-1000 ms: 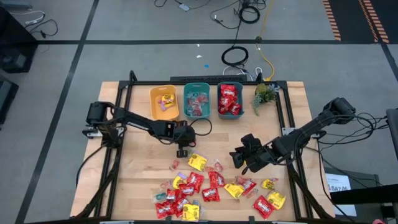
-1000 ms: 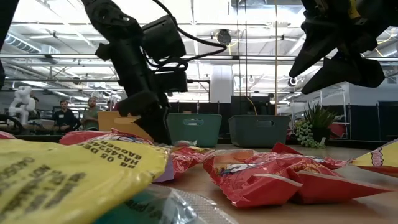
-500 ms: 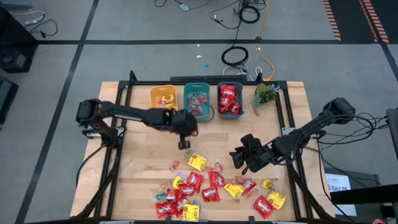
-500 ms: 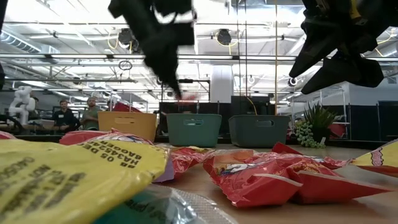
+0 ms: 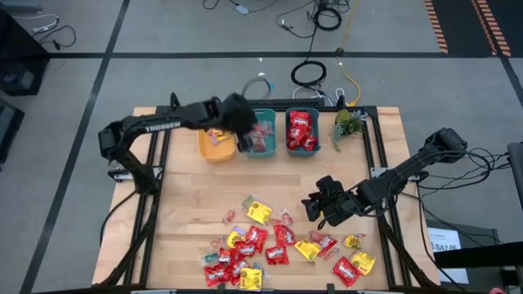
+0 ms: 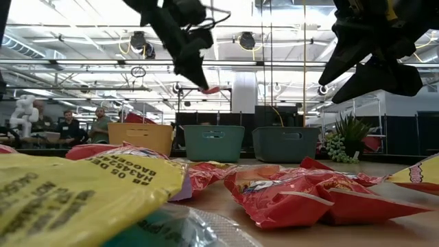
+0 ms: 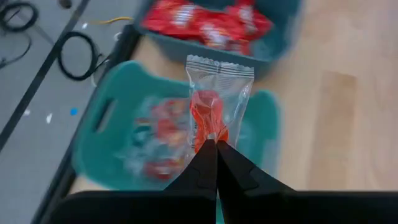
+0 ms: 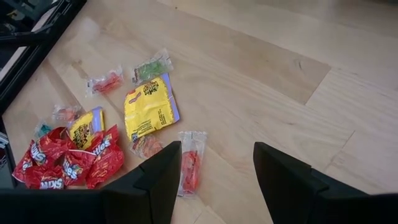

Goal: Sort candy
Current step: Put the orange gummy candy into the green bin, then put the yellow candy into the yellow bin

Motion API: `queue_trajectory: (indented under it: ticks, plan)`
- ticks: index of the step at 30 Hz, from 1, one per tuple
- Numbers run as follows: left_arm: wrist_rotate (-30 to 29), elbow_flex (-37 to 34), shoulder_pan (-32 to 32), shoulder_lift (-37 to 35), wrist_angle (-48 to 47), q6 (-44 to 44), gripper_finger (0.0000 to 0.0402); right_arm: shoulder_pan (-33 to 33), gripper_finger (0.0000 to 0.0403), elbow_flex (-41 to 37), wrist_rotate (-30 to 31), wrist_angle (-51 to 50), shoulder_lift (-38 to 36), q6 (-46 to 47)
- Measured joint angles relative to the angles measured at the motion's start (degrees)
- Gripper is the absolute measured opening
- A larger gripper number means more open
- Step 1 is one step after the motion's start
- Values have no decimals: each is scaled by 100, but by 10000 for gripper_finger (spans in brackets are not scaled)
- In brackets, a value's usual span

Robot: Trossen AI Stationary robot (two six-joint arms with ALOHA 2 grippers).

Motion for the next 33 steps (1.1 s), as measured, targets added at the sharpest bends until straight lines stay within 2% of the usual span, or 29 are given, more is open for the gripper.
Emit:
queue_trajectory:
  ticks: [3,6,16,28,30,33]
  plan:
    - [139,3,423,74,43,-10,4,-4,192,0,0,0,0,1]
    - [320,1,632,131,86,-33,24,-20,192,0,0,-2,0,2]
    - [425,2,686,148,330,4,113,-156,192,0,-4,-58,0,-15]
    - [494,2,454,33,239,-321,120,-157,192,0,-29,4,0,128]
    - [537,2,312,-16,83,-334,120,-164,192,0,-31,2,0,-110]
    - [548,-12,69,-120,-124,-336,121,-204,192,0,-13,16,0,-937]
